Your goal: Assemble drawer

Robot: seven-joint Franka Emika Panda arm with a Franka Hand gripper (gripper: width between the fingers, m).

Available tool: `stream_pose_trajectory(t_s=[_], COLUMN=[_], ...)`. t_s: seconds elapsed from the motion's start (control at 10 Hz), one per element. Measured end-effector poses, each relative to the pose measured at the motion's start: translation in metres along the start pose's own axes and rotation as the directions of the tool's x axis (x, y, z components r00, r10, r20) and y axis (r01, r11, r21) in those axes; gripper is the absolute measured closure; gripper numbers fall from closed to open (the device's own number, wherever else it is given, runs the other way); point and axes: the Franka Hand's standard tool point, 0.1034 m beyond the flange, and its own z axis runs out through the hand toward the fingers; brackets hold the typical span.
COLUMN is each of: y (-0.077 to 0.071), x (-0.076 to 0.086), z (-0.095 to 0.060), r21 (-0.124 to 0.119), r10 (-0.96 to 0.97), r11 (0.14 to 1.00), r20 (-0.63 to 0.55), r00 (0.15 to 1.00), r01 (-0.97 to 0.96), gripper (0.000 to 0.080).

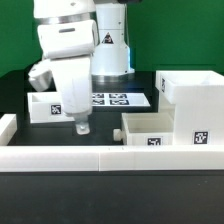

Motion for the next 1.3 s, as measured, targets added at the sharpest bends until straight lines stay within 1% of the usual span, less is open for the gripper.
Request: stream_pose_trajectory(t_s=[0.1, 0.3, 0.4, 0.5, 0.6, 0.7, 0.8, 0.9, 1.0, 1.1, 1.2, 1.3], y=[0.001, 0.01, 0.01, 0.01, 0.012, 0.011, 0.01, 0.012, 0.013, 0.014, 0.012, 0.012], x=[0.006, 0.021, 0.027, 0.024, 0.022, 0.022, 0.022, 0.027, 0.033, 0.035, 0.039, 0.042], z=[0.004, 0.01, 0.013, 0.012, 0.013, 0.013, 0.015, 0.018, 0.019, 0.02, 0.023, 0.023], r21=[0.003, 0.001, 0.004, 0.003, -0.016, -0.017, -0.03, -0.05, -0.057, -0.089, -0.083, -0.082], r10=[-0.004, -0.004, 0.001, 0.006, 0.01, 0.001, -0.014, -0.015, -0.017, -0.019, -0.011, 0.0], r11=[1.0, 1.0, 1.0, 1.0, 1.0, 1.0, 0.999, 0.999, 0.998, 0.996, 0.997, 0.997], r20=[-0.006, -0.017, -0.02, -0.02, -0.015, -0.015, -0.013, -0.012, -0.013, -0.008, -0.012, -0.014], r00=[1.0, 1.0, 1.0, 1.0, 1.0, 1.0, 1.0, 1.0, 1.0, 1.0, 1.0, 1.0], r01=[0.004, 0.004, -0.001, -0.006, -0.01, -0.001, 0.014, 0.015, 0.016, 0.018, 0.009, -0.001], gripper=[0.0151, 0.0151, 0.0151, 0.0151, 0.0151, 0.0151, 0.0151, 0.0151, 0.0151, 0.0151, 0.0151, 0.0151])
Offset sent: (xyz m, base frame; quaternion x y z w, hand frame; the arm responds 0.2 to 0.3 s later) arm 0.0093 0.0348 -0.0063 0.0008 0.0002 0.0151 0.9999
